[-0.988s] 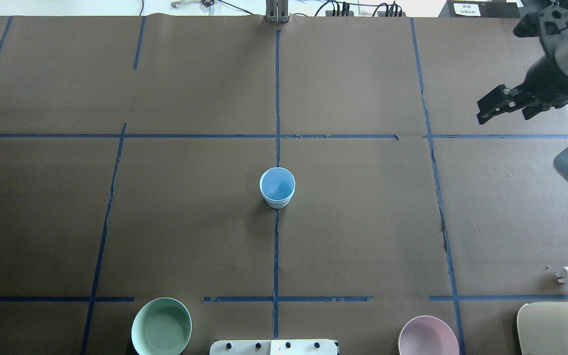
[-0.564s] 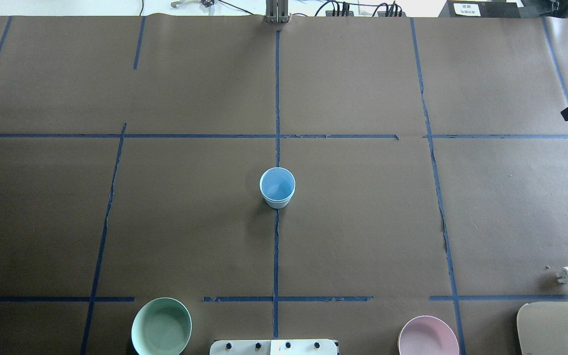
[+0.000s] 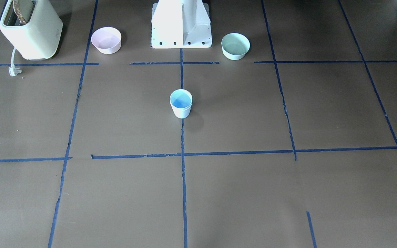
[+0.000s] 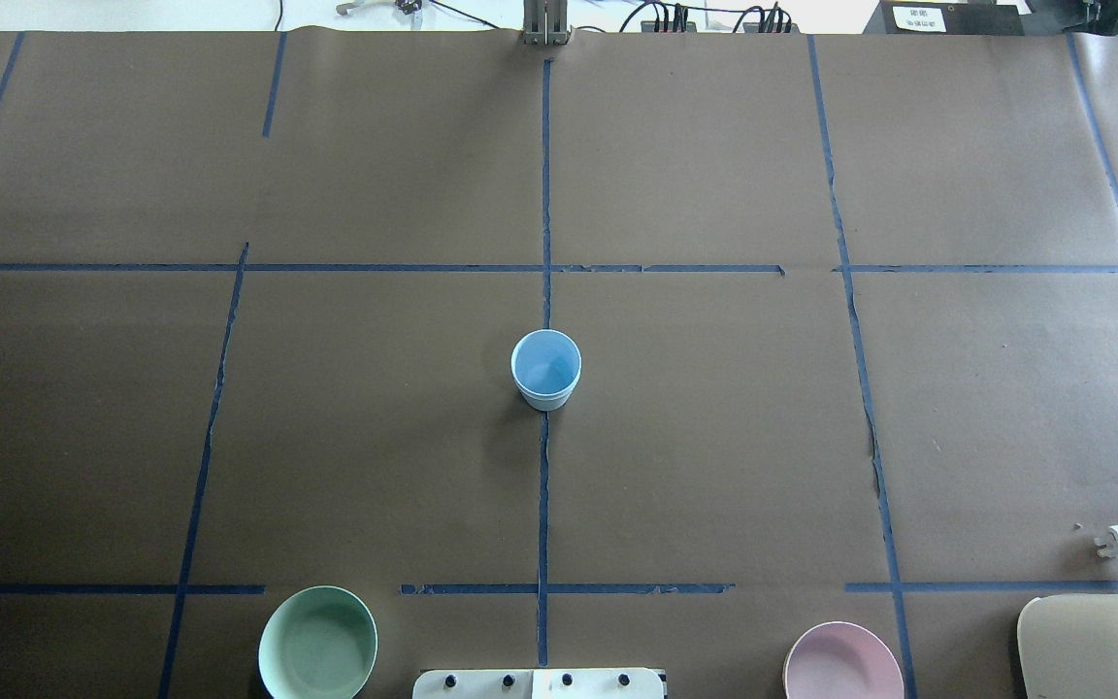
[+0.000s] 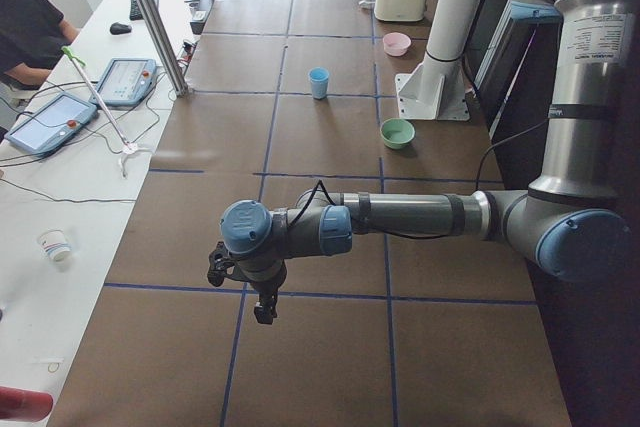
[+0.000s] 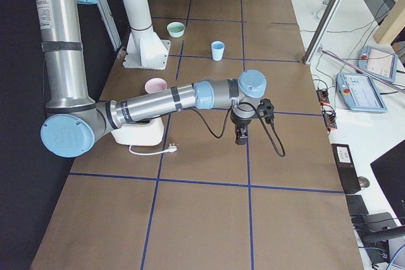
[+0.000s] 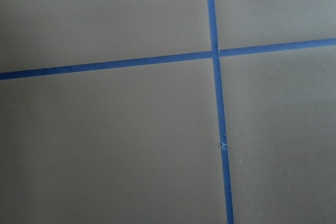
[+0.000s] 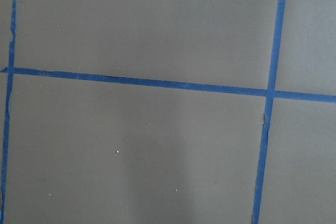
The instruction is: Stack blue cups with both arms
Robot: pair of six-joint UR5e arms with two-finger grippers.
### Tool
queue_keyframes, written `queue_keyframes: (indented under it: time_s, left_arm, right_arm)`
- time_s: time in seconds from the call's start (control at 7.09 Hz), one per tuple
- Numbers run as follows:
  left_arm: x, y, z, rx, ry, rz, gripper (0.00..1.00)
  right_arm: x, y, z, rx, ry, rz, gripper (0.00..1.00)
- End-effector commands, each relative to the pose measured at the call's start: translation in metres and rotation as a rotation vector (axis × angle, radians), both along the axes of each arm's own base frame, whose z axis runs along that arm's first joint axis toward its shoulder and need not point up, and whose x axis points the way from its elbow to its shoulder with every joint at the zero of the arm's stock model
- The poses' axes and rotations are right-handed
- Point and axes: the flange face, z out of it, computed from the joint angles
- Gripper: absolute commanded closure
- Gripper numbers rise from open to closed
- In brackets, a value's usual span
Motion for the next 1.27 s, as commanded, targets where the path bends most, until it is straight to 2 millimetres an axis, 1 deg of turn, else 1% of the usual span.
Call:
queue_keyframes:
  time_s: [0.0, 0.14, 0.28, 0.42, 0.56, 0.71, 0.85, 0.99, 1.13]
  left_arm:
    - [0.001, 0.001, 0.003, -0.004, -0.002, -0.006, 0.00]
    - [0.001, 0.001, 0.003, -0.004, -0.002, -0.006, 0.00]
    - [0.001, 0.001, 0.002, -0.002, -0.002, -0.006, 0.00]
    - [0.001, 0.001, 0.003, -0.004, -0.002, -0.006, 0.00]
    - [0.001, 0.001, 0.002, -0.002, -0.002, -0.006, 0.00]
    - [0.001, 0.000, 0.000, 0.001, -0.002, -0.006, 0.00]
    - [0.001, 0.000, 0.001, 0.000, -0.002, -0.004, 0.00]
    - [0.001, 0.001, 0.001, -0.001, -0.002, -0.006, 0.00]
    - [0.001, 0.000, 0.000, 0.001, -0.002, -0.004, 0.00]
  right_arm:
    - [0.013, 0.003, 0.031, -0.060, 0.003, 0.024, 0.01]
    - [0.033, 0.005, 0.056, -0.078, -0.001, 0.046, 0.01]
    - [0.048, 0.012, 0.084, -0.020, -0.005, 0.016, 0.01]
    - [0.052, 0.023, 0.101, -0.017, -0.001, 0.015, 0.01]
    - [0.057, 0.044, 0.117, -0.007, -0.001, 0.029, 0.01]
    - [0.061, 0.053, 0.123, 0.013, 0.001, 0.039, 0.01]
    - [0.064, 0.054, 0.123, 0.001, 0.001, 0.057, 0.01]
    - [0.066, 0.049, 0.116, -0.004, 0.003, 0.080, 0.01]
    - [0.067, 0.048, 0.115, -0.008, 0.003, 0.087, 0.01]
